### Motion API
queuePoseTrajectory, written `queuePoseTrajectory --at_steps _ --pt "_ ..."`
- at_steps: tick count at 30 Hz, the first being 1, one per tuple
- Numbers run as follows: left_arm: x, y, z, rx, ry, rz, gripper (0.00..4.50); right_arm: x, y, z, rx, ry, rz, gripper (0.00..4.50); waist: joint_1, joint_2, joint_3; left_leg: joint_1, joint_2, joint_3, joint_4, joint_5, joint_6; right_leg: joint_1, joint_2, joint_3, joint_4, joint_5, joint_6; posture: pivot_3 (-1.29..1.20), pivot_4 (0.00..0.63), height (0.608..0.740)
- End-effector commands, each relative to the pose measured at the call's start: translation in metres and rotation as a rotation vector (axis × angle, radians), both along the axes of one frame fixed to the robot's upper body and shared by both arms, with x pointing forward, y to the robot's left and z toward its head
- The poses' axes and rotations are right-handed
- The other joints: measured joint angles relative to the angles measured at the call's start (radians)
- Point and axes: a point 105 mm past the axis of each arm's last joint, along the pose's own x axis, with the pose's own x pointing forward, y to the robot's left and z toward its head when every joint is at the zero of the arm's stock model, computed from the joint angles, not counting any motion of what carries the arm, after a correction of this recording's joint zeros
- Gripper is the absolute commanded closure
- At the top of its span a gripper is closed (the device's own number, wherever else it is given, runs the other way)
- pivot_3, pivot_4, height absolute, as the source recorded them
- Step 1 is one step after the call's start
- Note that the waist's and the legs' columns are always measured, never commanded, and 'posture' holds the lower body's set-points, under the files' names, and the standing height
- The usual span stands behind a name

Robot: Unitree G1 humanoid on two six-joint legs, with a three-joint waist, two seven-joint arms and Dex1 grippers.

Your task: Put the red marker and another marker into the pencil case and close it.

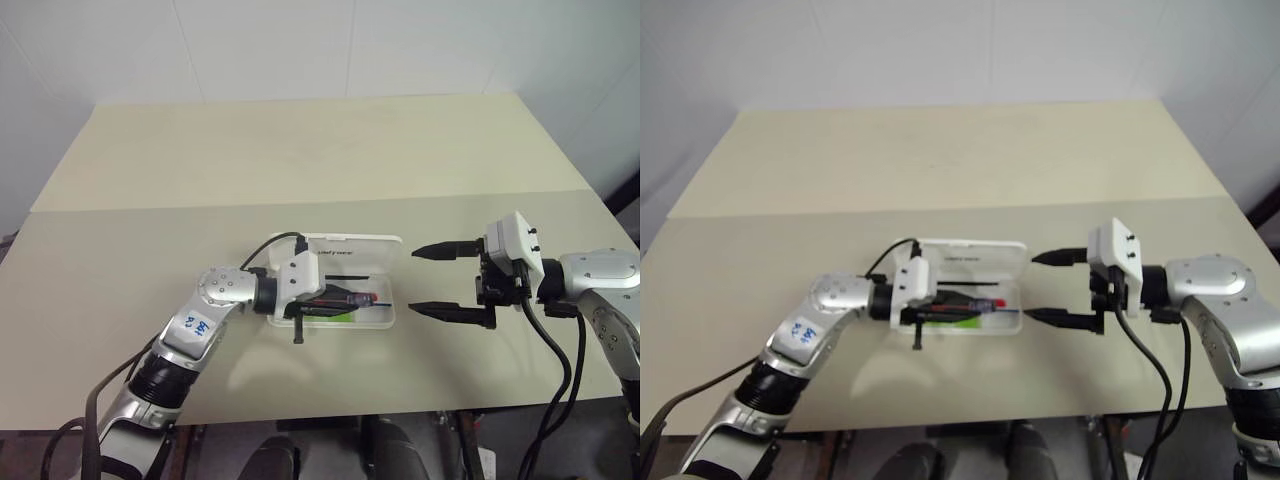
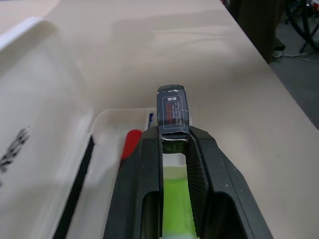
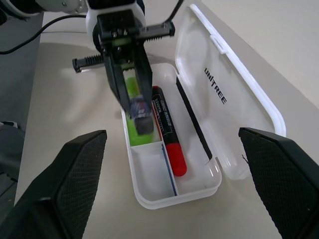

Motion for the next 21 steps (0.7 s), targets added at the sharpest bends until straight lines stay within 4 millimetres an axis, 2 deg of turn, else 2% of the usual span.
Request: queuePoseTrajectory --at_steps 1,21 --pt "0.001 -0.004 0.007 0.005 -0.041 -0.017 4.19 -0.004 0.005 0.01 0.018 -0.047 0.02 0.0 0.0 0.0 0.0 0.0 0.0 0.0 0.0 0.0 0.0 0.0 0.0 0.0 0.0 0.0 0.0 0.0 0.15 0.74" --pt "0.011 -0.023 -0.003 0.042 -0.037 -0.01 4.19 -0.006 0.006 0.009 0.022 -0.035 0.023 0.0 0.001 0.0 0.0 -0.001 0.0 0.0 0.008 0.0 0.0 0.002 0.0 0.0 0.0 0.004 0.0 0.0 0.15 0.74"
